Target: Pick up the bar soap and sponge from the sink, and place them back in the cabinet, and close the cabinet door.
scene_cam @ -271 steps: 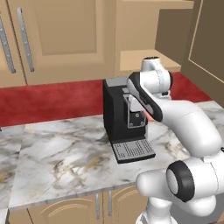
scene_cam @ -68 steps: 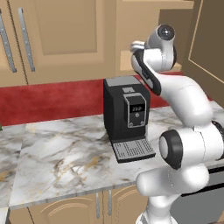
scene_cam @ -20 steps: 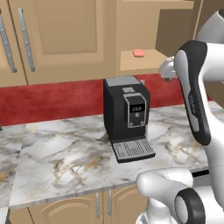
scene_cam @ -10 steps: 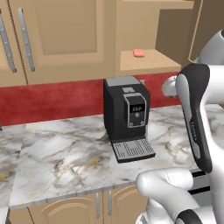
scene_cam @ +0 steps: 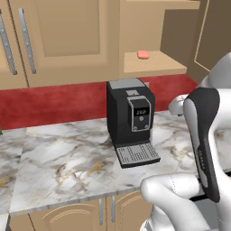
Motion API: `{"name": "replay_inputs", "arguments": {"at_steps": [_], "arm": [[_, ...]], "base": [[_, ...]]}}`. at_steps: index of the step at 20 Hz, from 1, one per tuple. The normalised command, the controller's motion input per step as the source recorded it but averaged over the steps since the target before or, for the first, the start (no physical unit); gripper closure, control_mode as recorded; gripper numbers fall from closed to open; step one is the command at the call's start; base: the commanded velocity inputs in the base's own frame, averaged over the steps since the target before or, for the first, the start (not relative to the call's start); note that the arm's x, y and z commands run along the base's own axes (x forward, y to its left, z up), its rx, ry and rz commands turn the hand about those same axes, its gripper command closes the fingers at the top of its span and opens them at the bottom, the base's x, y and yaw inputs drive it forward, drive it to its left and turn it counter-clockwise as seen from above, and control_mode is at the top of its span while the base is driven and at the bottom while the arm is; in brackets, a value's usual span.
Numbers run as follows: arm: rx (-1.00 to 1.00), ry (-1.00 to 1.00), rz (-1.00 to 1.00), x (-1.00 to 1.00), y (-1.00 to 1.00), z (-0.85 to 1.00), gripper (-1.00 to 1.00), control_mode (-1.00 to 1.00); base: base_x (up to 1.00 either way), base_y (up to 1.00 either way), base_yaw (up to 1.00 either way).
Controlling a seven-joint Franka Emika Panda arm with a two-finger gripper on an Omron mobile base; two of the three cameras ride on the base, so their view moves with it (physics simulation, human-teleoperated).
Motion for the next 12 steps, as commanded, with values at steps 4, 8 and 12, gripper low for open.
{"name": "replay_inputs", "arguments": {"at_steps": [4, 8, 12], "arm": [[0.0, 0.0, 0.0, -0.05, 0.0, -0.1, -1.0, 1.0], [0.0, 0.0, 0.0, 0.0, 0.0, 0.0, -1.0, 1.0], [0.0, 0.0, 0.0, 0.0, 0.0, 0.0, -1.0, 1.0]], "base": [[-0.05, 0.0, 0.0], [-0.11, -0.05, 0.05], [-0.11, -0.26, 0.06]]}}
